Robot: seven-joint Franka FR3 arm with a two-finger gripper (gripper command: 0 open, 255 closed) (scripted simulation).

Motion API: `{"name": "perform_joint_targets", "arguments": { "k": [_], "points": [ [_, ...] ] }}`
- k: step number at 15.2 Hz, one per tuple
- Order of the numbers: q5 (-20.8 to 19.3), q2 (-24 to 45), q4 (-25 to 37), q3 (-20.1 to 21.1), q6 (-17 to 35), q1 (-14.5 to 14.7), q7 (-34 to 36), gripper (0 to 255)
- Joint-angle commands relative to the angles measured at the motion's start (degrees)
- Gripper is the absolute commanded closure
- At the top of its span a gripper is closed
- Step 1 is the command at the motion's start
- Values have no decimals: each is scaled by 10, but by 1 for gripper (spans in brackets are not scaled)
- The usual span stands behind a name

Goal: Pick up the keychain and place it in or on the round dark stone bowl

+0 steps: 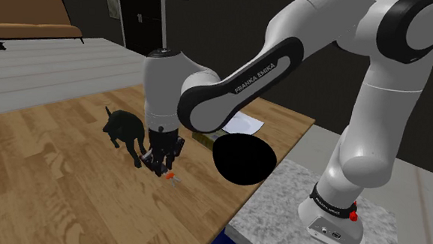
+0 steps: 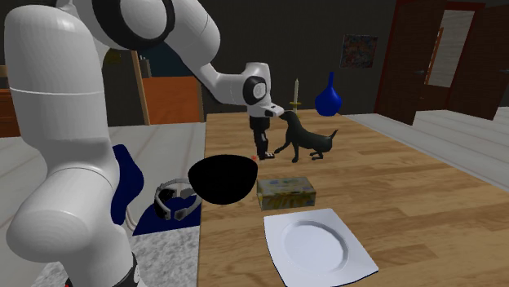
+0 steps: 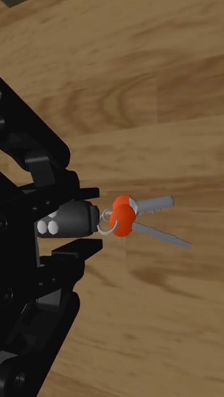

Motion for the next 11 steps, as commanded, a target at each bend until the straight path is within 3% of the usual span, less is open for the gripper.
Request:
{"name": "perform_joint_targets", "arguments": {
  "k": [1, 11],
  "points": [
    [8, -9, 7, 2, -14, -1, -5, 255],
    [40, -48, 47, 5, -85, -7, -28, 255]
  ]
}}
